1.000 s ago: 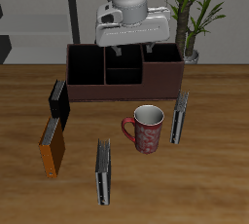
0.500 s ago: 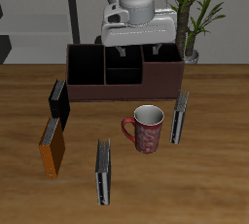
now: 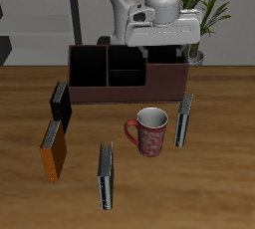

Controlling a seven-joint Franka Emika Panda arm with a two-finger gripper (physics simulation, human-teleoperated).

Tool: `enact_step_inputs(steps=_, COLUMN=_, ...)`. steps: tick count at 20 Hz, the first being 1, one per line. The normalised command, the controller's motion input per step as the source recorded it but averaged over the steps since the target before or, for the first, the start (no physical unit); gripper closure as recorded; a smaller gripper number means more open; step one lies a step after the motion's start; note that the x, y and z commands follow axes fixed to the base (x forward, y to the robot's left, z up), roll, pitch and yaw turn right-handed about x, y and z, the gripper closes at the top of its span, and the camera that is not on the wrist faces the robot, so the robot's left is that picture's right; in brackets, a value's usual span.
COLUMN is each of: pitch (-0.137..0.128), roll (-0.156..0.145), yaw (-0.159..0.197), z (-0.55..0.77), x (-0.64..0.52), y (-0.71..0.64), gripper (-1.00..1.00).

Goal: Place the left striped book into the back desk caddy's left compartment

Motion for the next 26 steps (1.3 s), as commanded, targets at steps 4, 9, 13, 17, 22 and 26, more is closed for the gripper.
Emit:
enact_step_inputs(steps=4, pitch=-0.046, roll=-0.033, yaw=-0.045, z=-0.06, x=0.03, y=0.34, gripper=-1.0)
enact_step_inputs(steps=9, pitch=-0.002, roll=0.019, yaw=-0.062, z=-0.14, x=0.09, y=0.25, gripper=-1.0)
enact_step_inputs(steps=13, pitch=-0.007, roll=-0.005, yaw=-0.039, z=-0.12, x=0.09, y=0.13, gripper=-1.0)
enact_step_inputs(steps=17, pitch=0.002, roll=0.012, yaw=-0.029, z=-0.13, x=0.11, y=0.16, gripper=-1.0)
enact_step_inputs(steps=22, pitch=-0.023, roll=-0.016, yaw=-0.029, z=-0.13, x=0.11, y=0.09, gripper=-1.0)
enact_step_inputs(steps=26, pitch=-0.059, roll=0.005, yaw=-0.007, z=-0.23, x=0.05, y=0.08, gripper=-1.0)
